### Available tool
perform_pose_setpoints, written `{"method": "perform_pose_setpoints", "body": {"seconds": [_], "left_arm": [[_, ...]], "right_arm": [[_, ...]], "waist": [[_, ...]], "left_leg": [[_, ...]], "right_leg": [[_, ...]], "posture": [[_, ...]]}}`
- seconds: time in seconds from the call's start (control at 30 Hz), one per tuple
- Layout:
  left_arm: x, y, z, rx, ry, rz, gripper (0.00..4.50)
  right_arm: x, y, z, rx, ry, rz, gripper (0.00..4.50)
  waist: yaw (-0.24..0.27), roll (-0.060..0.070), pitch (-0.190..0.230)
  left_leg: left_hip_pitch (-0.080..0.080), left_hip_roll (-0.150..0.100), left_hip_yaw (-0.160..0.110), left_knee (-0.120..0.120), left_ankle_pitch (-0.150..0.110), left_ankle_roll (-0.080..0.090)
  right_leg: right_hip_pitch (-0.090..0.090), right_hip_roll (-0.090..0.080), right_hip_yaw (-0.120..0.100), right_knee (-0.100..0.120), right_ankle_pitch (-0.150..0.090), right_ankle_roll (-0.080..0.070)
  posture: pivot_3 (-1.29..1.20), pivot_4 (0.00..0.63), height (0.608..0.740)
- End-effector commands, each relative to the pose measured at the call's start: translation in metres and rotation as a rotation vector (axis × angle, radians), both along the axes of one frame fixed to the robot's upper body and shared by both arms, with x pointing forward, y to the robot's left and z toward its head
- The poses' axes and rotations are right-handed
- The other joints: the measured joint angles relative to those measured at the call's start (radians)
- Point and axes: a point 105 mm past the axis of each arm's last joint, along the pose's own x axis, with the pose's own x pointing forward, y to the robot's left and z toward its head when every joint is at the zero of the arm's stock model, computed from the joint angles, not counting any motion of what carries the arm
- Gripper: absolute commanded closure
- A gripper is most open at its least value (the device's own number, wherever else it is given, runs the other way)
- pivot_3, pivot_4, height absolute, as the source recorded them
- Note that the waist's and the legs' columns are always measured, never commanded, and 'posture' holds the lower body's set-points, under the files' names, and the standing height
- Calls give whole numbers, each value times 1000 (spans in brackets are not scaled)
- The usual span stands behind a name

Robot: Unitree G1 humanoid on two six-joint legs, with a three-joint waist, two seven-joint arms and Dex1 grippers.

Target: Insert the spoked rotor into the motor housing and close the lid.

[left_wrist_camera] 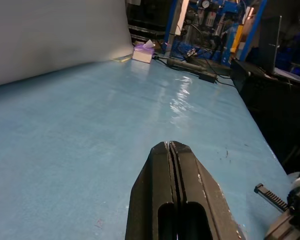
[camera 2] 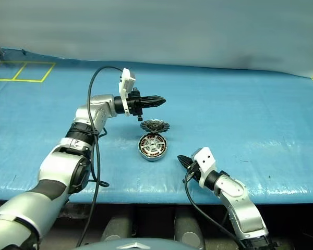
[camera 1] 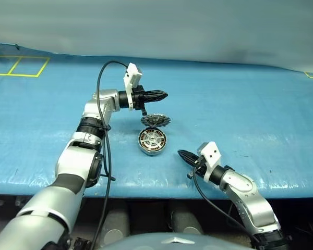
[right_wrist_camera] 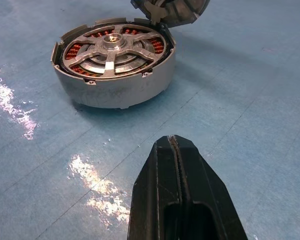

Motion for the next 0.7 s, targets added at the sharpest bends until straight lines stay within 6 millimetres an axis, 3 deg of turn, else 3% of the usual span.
{"method": "perform_pose_setpoints", "body": {"seconds": [0.03,0.23,0.7], "left_arm": [[-10,3,1,32,-18,-57,4465],[-16,12,-23,163,-22,-59,4465],[-37,10,-37,208,-10,-173,4465]], "right_arm": [[5,-2,12,1,-59,-8,4500],[6,1,13,6,-58,11,4500],[2,2,10,8,-46,30,4500]], "waist": [[-1,0,0],[1,0,0],[3,0,0]], "left_leg": [[0,0,0,0,0,0],[0,0,0,0,0,0],[0,0,0,0,0,0]], "right_leg": [[0,0,0,0,0,0],[0,0,0,0,-1,-1],[0,0,0,0,-1,-2]], "posture": [[0,150,740],[0,150,740],[0,150,740]]}}
